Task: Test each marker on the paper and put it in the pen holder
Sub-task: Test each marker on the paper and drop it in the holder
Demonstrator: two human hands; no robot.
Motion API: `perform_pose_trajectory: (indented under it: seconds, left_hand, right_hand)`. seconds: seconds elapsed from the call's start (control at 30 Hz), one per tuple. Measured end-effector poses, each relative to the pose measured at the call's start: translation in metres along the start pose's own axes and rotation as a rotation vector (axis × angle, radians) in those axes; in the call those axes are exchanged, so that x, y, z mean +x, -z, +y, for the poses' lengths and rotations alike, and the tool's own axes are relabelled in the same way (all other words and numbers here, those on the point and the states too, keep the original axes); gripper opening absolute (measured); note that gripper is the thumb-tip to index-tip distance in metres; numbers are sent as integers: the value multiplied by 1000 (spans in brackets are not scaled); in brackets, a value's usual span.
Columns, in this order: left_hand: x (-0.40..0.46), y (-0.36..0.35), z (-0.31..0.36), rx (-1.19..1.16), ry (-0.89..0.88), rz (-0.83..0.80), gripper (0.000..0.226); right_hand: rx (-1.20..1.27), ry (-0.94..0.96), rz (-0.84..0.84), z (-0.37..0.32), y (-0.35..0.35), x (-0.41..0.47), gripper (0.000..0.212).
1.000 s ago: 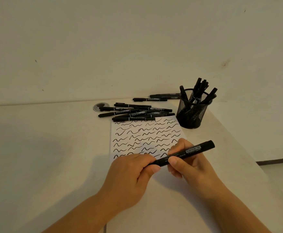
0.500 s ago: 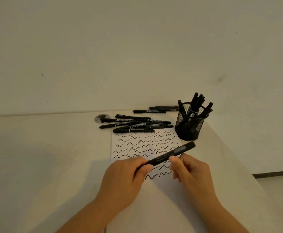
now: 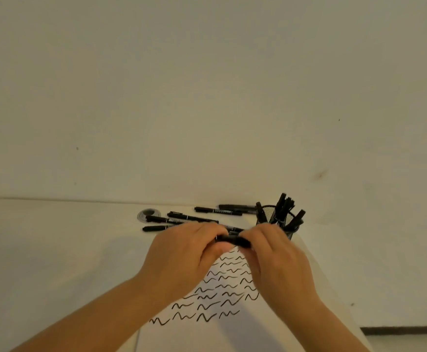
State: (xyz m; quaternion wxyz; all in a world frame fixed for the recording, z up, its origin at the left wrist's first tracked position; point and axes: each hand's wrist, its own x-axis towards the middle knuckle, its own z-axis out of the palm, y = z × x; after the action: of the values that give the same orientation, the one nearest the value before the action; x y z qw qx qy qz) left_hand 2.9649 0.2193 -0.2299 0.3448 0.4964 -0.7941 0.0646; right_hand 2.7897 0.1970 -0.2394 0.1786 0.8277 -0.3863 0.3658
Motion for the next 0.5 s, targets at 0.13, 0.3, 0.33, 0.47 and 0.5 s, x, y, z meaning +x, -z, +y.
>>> perform_pose_trajectory:
  seconds: [0.13,0.3,0.33,0.47,0.5]
  left_hand:
    - [40,-8,-24,20,152,-54,40]
    - [87,-35,-73,107,333,-283,23]
    - [94,-42,-82,120,355,-327,22]
    - [120,-67,-107,130,404,-444,24]
    - [125,-74,-111,133,401,-472,25]
  right_hand:
    - [207,-414,62,35,12,29,13]
    - [464,-666,106,76,7,44,12]
    - [466,-667,95,81,5,44,13]
    - [435,-688,11,93,-10,41,26]
    - [422,-689,-11,95,-14,40,34]
